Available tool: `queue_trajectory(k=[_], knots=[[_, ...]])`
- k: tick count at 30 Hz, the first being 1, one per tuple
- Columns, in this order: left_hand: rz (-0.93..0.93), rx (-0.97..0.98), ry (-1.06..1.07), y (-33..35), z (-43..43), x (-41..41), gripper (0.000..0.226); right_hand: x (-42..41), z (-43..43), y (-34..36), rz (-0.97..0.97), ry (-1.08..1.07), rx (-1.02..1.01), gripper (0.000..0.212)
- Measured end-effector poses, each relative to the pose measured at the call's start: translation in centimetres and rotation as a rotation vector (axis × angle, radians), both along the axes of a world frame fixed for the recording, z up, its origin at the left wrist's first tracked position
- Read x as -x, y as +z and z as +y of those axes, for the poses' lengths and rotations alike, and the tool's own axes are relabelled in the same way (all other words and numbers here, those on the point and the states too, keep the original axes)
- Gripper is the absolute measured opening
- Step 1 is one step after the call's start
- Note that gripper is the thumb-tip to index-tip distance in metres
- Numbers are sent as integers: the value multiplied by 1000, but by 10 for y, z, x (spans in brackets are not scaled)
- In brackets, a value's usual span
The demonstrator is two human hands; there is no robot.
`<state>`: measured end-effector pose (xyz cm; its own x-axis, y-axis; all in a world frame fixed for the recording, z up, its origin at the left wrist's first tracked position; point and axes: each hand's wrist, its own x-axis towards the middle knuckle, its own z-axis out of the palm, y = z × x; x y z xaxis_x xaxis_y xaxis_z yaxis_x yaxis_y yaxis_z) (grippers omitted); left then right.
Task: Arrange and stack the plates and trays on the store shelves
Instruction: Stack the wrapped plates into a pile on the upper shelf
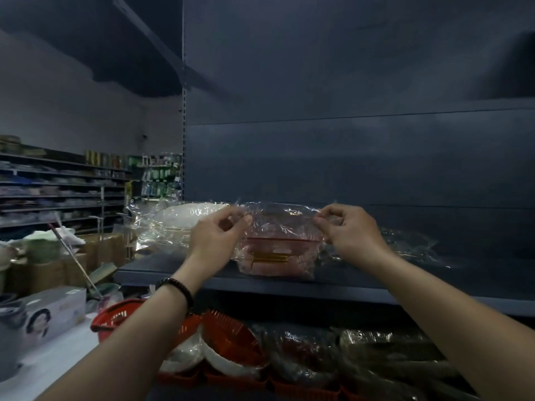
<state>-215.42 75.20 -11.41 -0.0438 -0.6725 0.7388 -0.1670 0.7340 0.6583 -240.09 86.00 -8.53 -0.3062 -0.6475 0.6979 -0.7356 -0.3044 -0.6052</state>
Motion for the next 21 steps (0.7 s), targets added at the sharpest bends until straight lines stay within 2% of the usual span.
queue_trajectory(k=[4,9,15,21], knots=[[-76,-4,-39,-15,-41,7,4,-1,-28,-15,96,-99,-5,10],[-181,-23,-47,-33,-77,8,11,5,-55,-31,159,-100,-15,4],[-287,-6,90,-45,-91,0,18,3,-61,-43,304,-87,-25,9],[-345,19,87,-51,-79,2,14,15,-62,-51,386,-73,-117,20]])
